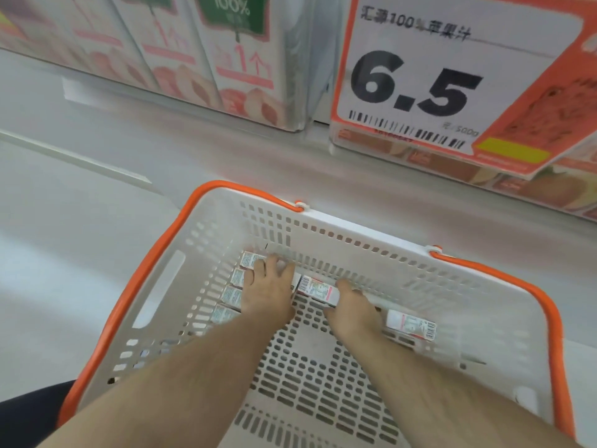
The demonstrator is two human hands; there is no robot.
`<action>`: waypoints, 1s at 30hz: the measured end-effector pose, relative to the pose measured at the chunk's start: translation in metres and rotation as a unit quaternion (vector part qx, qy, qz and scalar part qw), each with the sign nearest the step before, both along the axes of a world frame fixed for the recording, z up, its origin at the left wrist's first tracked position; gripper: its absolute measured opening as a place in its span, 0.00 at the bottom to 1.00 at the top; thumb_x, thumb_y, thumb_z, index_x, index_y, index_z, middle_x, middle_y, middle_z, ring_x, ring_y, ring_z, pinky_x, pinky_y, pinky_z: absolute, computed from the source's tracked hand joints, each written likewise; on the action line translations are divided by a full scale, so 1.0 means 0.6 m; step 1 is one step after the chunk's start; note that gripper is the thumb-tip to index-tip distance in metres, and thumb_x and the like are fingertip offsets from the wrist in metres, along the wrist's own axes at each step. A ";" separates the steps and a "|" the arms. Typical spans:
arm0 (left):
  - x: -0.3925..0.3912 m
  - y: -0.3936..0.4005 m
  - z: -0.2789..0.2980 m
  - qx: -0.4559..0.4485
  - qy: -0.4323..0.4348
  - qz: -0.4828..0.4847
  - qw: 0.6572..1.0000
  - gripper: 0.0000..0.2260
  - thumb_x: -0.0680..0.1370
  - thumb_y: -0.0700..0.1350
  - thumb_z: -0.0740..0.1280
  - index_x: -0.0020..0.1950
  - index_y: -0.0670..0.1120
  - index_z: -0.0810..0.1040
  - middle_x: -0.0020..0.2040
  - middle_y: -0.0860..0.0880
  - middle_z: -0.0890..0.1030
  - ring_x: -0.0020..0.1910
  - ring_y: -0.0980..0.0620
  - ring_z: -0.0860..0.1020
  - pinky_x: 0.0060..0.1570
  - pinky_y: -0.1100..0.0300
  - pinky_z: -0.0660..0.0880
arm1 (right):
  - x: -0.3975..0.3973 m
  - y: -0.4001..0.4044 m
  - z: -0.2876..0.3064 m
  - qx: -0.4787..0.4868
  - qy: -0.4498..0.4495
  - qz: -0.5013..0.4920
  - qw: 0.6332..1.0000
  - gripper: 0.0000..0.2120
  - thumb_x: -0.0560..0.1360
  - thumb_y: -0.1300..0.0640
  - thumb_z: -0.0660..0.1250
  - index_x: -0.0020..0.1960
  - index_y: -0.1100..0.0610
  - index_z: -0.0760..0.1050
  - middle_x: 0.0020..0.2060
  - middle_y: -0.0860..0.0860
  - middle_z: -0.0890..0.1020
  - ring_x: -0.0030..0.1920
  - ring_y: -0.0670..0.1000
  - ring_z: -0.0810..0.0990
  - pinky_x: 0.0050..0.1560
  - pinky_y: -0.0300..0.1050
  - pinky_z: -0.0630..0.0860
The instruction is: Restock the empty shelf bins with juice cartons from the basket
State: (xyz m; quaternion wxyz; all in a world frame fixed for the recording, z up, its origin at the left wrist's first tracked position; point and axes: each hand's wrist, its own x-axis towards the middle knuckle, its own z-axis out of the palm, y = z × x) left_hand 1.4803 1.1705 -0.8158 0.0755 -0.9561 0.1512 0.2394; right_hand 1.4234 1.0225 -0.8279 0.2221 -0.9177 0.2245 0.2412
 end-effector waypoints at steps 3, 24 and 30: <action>-0.021 0.005 0.000 -0.041 -0.021 -0.031 0.998 0.26 0.76 0.49 0.68 0.70 0.50 0.60 0.68 0.44 0.64 0.66 0.44 0.64 0.66 0.50 0.63 | -0.006 -0.013 -0.002 0.017 0.006 -0.009 1.000 0.19 0.76 0.56 0.65 0.65 0.48 0.69 0.54 0.52 0.77 0.51 0.55 0.79 0.45 0.46 0.75; -0.031 -0.005 0.372 -0.716 0.360 0.388 0.456 0.15 0.75 0.27 0.55 0.52 0.41 0.74 0.45 0.39 0.78 0.44 0.40 0.78 0.50 0.46 0.77 | -0.033 -0.116 0.477 0.053 -0.074 0.172 0.981 0.22 0.68 0.51 0.78 0.59 0.49 0.74 0.44 0.45 0.74 0.36 0.44 0.73 0.32 0.40 0.69; -0.048 -0.033 0.476 -0.702 0.338 0.431 0.455 0.08 0.74 0.50 0.64 0.41 0.46 0.76 0.34 0.45 0.74 0.35 0.46 0.74 0.46 0.50 0.73 | -0.070 -0.137 0.600 0.052 -0.162 0.188 0.967 0.28 0.66 0.50 0.79 0.60 0.45 0.69 0.51 0.47 0.79 0.46 0.47 0.78 0.45 0.44 0.77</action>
